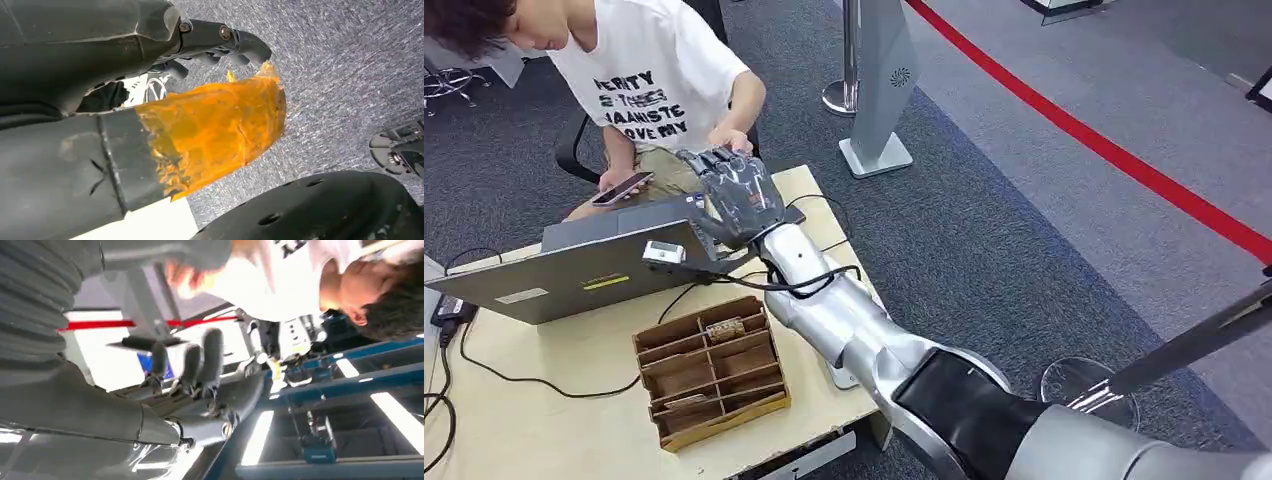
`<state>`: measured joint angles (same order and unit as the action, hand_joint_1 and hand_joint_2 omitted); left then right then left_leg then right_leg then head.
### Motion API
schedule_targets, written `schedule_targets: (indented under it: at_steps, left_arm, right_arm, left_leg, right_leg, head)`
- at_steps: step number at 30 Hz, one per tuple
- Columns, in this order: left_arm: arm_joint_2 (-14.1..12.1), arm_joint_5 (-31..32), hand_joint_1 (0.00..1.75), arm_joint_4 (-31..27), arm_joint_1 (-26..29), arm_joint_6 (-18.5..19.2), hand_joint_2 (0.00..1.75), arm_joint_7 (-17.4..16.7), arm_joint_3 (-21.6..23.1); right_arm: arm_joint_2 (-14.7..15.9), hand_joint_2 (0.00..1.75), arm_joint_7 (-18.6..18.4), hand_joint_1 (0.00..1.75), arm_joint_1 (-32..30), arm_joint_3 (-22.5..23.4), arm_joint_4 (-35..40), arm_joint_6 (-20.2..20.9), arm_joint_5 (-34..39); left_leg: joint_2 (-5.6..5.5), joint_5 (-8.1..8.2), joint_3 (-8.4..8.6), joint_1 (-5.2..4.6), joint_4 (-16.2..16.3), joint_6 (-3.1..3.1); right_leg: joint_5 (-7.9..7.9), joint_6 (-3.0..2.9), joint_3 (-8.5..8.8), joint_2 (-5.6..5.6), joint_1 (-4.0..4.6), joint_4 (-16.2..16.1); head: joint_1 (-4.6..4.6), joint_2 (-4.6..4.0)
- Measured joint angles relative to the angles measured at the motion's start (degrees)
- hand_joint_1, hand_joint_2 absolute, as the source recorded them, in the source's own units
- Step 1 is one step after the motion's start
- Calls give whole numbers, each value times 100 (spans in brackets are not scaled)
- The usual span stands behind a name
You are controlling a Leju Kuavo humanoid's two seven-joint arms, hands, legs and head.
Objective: Pass the card to the sensor for recognition and then transmit it.
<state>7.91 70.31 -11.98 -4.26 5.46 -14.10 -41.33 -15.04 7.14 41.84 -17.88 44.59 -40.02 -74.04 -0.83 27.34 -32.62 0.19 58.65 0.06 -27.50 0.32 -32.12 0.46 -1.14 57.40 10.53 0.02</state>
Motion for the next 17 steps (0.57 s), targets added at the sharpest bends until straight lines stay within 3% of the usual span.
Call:
schedule_targets:
  at_steps: [4,8,12,15,17]
  left_arm:
    - [2,0,0,0,2,-7,0,-31,0]
    - [15,0,0,0,5,-22,0,-66,-46]
    - [37,0,0,2,13,-50,0,-109,-151]
    - [48,0,0,2,15,-61,0,-116,-199]
    - [59,0,0,2,15,-79,0,-134,-234]
  right_arm:
    - [-66,0,491,0,-338,20,272,-2,557]
    - [-181,0,1043,0,-959,13,1004,-2,1439]
    - [-186,0,1168,0,-1683,-277,1929,-2,2699]
    - [-157,0,1188,0,-2004,-488,2400,7,2915]
    - [-138,0,1328,0,-2164,-564,2654,217,3574]
  left_leg:
    - [0,0,-1,0,0,0]
    - [-2,1,-5,0,0,0]
    - [-2,4,-11,0,-1,0]
    - [2,4,-14,0,-1,0]
    - [1,4,-13,0,-1,0]
  right_leg:
    - [0,0,-1,0,0,0]
    - [-2,1,-4,-2,0,0]
    - [-4,1,-10,-3,0,0]
    - [-3,0,-16,1,0,0]
    - [-3,0,-15,-2,0,0]
  head:
    - [-2,0]
    - [0,0]
    - [2,0]
    - [0,0]
    - [2,0]
